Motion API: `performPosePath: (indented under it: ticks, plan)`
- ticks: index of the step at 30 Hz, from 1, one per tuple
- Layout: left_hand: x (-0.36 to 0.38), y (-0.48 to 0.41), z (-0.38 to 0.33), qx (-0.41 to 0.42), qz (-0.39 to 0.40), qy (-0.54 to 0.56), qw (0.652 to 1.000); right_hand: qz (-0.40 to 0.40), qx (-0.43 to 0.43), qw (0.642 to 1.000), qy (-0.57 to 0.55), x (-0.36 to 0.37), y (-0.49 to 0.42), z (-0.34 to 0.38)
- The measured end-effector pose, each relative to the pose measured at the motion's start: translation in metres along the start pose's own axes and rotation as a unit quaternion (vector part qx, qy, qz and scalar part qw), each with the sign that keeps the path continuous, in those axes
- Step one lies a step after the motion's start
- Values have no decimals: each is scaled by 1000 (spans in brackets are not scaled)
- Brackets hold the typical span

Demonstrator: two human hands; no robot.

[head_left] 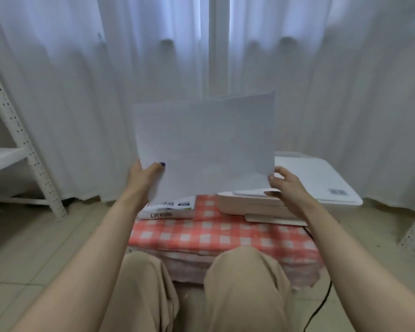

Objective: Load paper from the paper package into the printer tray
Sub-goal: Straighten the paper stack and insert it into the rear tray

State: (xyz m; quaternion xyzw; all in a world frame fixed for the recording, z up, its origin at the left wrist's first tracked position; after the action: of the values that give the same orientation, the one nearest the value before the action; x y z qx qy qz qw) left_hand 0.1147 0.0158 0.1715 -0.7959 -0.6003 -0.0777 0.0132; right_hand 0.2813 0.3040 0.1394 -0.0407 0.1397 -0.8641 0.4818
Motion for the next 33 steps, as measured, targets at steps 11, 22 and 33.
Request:
performPosePath:
  ticks: [11,22,33]
  plan:
    - [63,6,5,48,-22,34,998,-100,-85,981,139,-31,17,42]
    - [96,-14,12,22,39,-31,999,-231,-72,951,193,-78,2,49]
    - [138,-82,53,-9,-1,-61,998,-204,-55,957,200,-100,-47,6]
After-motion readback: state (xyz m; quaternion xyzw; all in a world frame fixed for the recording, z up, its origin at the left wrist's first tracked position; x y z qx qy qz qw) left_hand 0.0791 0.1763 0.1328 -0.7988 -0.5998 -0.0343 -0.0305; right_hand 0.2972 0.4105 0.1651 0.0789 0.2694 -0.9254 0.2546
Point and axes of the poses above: each hand's wrist, its own y-axis away from the middle knuckle, its own x-axis out of the palm, z = x × y, the point moved 7 cm from there along -y, towards the middle knuckle, and after that the axes turned 13 degrees about -x, right-handed, at the moved point
